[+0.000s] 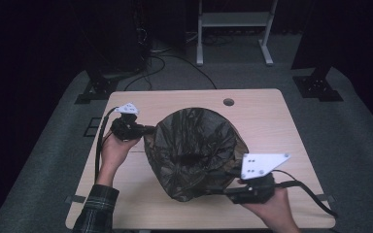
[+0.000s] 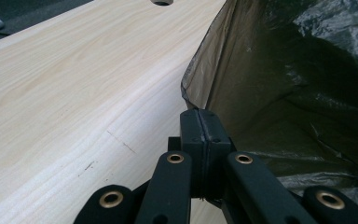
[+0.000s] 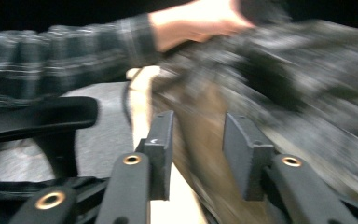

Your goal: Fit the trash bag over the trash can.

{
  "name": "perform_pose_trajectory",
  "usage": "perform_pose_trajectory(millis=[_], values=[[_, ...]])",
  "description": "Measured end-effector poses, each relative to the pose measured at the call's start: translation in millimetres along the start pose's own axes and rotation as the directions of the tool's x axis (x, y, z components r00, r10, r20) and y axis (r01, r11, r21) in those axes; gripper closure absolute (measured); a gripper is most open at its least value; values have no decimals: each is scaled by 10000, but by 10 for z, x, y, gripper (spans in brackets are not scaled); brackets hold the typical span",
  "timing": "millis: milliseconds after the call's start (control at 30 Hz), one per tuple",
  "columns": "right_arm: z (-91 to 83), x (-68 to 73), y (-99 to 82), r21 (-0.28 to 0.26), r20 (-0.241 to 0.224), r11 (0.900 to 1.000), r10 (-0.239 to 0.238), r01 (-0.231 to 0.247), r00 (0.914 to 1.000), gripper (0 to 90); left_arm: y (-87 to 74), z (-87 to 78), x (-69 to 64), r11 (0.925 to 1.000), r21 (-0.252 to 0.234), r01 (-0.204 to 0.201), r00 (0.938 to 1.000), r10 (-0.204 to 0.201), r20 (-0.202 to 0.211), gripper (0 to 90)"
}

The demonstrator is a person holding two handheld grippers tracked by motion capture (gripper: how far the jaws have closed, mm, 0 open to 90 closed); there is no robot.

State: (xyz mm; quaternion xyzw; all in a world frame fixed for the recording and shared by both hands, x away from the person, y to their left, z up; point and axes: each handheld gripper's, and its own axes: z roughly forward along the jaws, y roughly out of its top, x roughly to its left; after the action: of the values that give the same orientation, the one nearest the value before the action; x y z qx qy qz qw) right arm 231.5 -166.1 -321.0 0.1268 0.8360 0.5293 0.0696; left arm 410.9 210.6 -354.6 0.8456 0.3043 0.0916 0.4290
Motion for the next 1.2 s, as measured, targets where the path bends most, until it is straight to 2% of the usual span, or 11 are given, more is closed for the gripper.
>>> perform_pose_trajectory(millis=[100,233,333,467,533,600,733,1033,1100,1200], values=[[-175,-157,-118,-68,784,9997,257,-252,9966,558,0,0,-3,10000,21,1,10000,-1,4,898],[-353,-435,-257,-153,1698,9975,706,-690,9830,490,-3,11,4,10000,73,18,10000,-18,-3,898],[-384,-670,-352,-196,1799,9921,1257,-1242,9756,433,-6,23,8,9999,117,50,10000,-50,9,898],[-299,-797,-425,-189,1375,9907,1364,-1350,9811,429,-10,44,13,9999,156,39,10000,-40,27,898],[-241,-804,-433,-137,1272,9928,1199,-1192,9846,514,-14,58,13,9999,149,65,10000,-66,49,899],[-186,-816,-440,69,1302,9940,1075,-1093,9856,682,-19,73,9,9998,208,48,10000,-50,69,899],[-144,-830,-452,141,1186,9957,896,-919,9889,890,-43,104,13,9996,274,59,10000,-61,74,899],[-47,-884,-591,698,1194,9915,1006,-1094,9877,900,-154,193,66,9979,573,286,9996,-286,-11,899],[-30,-907,-628,866,1316,9891,1075,-1195,9855,899,-182,221,82,9969,706,339,9994,-338,-32,899],[-21,-948,-683,941,1471,9866,1185,-1331,9820,900,-228,271,110,9967,616,524,9986,-530,88,899]])
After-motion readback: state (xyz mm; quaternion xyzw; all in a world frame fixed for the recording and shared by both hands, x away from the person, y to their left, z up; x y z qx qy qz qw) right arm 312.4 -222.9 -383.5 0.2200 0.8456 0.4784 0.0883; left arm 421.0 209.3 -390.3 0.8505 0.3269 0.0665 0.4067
